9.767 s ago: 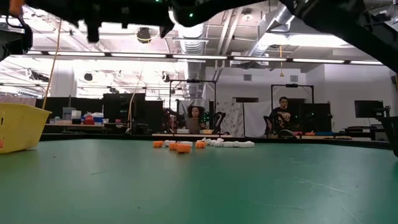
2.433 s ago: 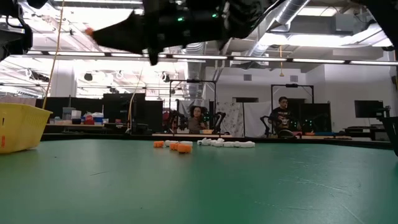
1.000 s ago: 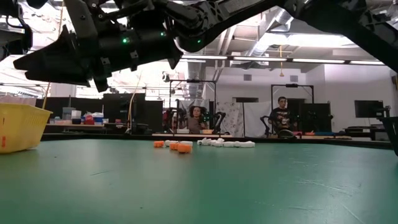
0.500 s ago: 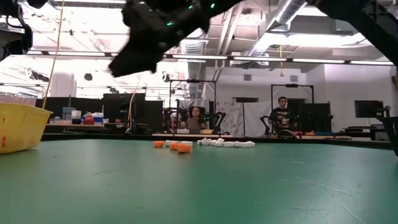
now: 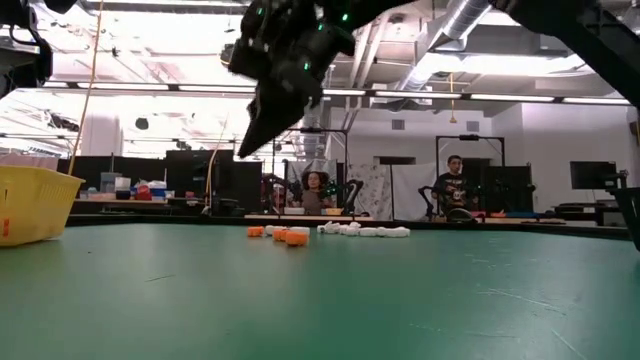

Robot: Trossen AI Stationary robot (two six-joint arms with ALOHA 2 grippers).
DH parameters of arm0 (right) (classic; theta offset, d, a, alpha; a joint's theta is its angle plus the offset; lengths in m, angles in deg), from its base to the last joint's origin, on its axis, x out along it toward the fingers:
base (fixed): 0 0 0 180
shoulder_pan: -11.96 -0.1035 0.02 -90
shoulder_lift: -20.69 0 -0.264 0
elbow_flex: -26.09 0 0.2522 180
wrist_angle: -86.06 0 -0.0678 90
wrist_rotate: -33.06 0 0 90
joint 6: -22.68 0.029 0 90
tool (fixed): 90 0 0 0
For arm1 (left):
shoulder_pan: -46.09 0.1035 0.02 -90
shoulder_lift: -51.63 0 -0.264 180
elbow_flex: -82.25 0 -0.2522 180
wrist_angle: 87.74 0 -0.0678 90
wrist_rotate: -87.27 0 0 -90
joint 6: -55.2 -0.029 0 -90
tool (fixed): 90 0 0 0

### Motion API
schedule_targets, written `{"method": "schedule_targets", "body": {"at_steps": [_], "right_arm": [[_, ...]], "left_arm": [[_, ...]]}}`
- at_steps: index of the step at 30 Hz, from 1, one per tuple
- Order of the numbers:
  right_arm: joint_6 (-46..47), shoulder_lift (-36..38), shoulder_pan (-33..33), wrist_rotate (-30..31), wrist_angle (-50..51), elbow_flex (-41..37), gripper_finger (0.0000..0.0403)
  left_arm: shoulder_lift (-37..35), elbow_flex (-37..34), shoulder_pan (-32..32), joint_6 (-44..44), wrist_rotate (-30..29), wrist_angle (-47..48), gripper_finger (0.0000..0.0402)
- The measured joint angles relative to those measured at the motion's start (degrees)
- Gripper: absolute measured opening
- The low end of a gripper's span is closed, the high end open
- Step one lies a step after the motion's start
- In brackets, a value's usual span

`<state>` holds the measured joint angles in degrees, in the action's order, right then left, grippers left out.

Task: Sort Halloween decoration
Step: Put the orange skeleton model into the yellow bin

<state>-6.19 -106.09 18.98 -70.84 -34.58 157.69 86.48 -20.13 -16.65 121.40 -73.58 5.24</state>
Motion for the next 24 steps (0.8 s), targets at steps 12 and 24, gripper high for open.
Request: {"method": "schedule_targets", "body": {"at_steps": [12,24], "right_arm": [[-4.23,-5.84,-0.81,8.14,-0.5,-0.15,0.0172],[-4.61,-5.69,0.39,7.96,-1.14,-1.74,0.0234]], "left_arm": [[-0.02,0.0,-0.01,0.1,-0.02,0.04,0.0226],[-0.02,0.0,0.0,0.24,-0.03,0.02,0.0226]]}}
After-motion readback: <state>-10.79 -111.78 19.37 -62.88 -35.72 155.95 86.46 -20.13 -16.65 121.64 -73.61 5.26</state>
